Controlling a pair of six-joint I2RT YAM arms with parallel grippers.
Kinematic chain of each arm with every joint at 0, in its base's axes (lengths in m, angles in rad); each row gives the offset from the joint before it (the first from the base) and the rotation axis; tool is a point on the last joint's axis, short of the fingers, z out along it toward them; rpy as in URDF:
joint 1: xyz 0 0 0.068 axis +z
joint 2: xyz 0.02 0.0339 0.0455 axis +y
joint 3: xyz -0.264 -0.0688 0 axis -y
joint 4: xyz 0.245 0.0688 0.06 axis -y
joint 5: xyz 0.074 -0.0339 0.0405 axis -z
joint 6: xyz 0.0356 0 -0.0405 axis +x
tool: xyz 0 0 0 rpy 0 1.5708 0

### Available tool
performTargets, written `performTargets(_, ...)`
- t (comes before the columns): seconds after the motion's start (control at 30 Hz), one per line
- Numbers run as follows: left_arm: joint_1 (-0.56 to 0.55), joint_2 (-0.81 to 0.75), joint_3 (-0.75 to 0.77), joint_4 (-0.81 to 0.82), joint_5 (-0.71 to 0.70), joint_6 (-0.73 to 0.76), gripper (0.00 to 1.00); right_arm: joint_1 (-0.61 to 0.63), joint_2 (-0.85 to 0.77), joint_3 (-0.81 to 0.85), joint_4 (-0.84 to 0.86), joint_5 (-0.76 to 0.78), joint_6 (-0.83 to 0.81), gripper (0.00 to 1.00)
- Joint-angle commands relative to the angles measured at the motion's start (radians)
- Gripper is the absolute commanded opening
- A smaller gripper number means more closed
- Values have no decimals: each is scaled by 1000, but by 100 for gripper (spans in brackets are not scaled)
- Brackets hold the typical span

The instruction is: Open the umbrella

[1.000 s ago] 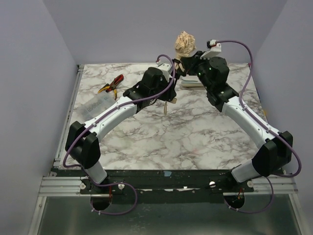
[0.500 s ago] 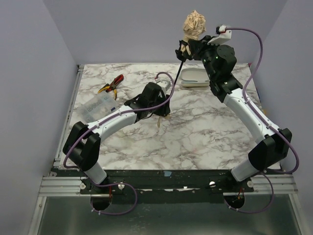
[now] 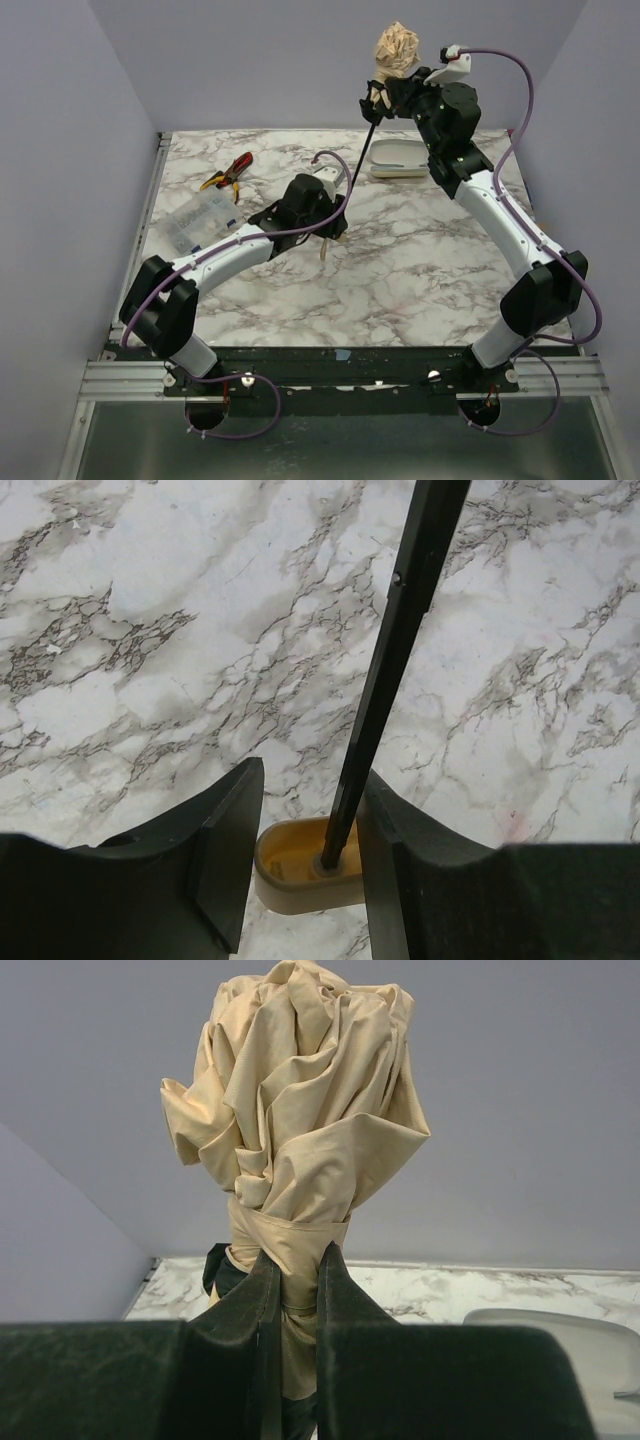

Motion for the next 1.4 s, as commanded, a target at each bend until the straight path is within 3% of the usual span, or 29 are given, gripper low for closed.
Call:
performTargets(0.0,-32,-2,-13,-124,29,27,43,-35,-32,51,218,43,31,0)
performTargets(0.47,-64,30,-27,-140,33,44,43,-66,37,183,253,48,-2,0)
performTargets(0.7,-53,-25,114,-103,24,116,71,-65,-34,-5,163,-290,160,0)
performTargets(0.87,-33,-115,262,-94,121,225,98,-64,-99,-164,149,-463,189,0)
performTargets(1.1,32,-290,201,-67,363,222,99,-64,-181,-298,122,-604,108,0)
performTargets(1.23,197,-349,140,3,632,135,99,-64,-214,-322,96,-805,85,0)
performTargets(1.37,285,-350,161,-74,684,160,97,-63,-229,-337,87,-971,143,0)
